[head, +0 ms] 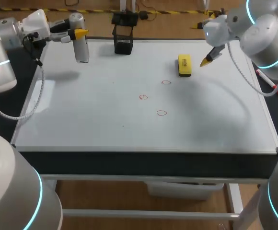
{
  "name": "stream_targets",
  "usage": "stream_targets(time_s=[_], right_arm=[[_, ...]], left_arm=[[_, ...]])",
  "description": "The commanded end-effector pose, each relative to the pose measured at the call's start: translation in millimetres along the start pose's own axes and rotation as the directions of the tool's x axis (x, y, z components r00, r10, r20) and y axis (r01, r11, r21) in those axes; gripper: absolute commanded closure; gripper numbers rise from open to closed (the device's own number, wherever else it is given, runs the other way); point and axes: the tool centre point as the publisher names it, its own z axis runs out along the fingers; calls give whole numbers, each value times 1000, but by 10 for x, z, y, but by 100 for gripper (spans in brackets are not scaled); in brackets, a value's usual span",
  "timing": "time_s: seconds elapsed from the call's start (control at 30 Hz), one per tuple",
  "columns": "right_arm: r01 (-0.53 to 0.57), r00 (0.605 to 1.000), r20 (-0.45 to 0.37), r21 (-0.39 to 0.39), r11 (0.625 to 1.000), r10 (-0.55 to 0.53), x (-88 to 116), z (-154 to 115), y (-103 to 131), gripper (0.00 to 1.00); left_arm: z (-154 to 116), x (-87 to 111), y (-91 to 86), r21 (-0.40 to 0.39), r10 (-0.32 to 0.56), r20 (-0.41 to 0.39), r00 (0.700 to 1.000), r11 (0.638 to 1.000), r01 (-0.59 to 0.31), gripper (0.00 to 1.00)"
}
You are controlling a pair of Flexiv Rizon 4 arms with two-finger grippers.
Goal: Pick up the inspection probe, press it on each red-marked spot on the whiteboard one by one, put down the probe, pick up the eraser, and wipe off all the red marks.
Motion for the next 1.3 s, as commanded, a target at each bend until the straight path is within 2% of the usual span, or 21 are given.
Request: stream_targets(time_s=[0.03,0.47,0.5,0.53,0.57,0.63,0.7,0.8,1.03,1.2,1.3], right_arm=[[487,840,-273,-4,873,-470,-41,-11,-20,0],[487,840,-273,-4,873,-470,-41,-11,-20,0],[553,786,-293,-63,831,-545,-66,54,-5,0],[617,712,-304,-160,770,-633,-90,137,46,0],[649,667,-318,-195,735,-673,-89,176,116,0],[721,529,-375,-274,637,-761,-66,310,182,0],[736,477,-389,-313,600,-788,-39,403,219,0],[765,369,-413,-374,524,-833,7,523,288,0],[785,175,-431,-481,390,-885,126,670,413,0],[786,96,-435,-519,336,-895,172,722,449,0],[784,51,-455,-533,318,-889,174,739,435,0]], left_arm=[[3,26,-16,1,3,9,1000,1000,-3,100],[3,26,-16,1,3,9,1000,1000,-3,100],[3,26,-16,1,3,9,1000,1000,-3,100],[3,26,-16,1,3,9,1000,1000,-3,100],[3,26,-16,1,3,9,1000,1000,-3,100],[3,26,-16,1,3,9,1000,1000,-3,100],[3,26,-16,1,3,9,1000,1000,-3,100],[3,26,-16,1,3,9,1000,1000,-3,100],[3,26,-16,1,3,9,1000,1000,-3,100],[3,26,-16,1,3,9,1000,1000,-3,100],[3,26,-16,1,3,9,1000,1000,-3,100]])
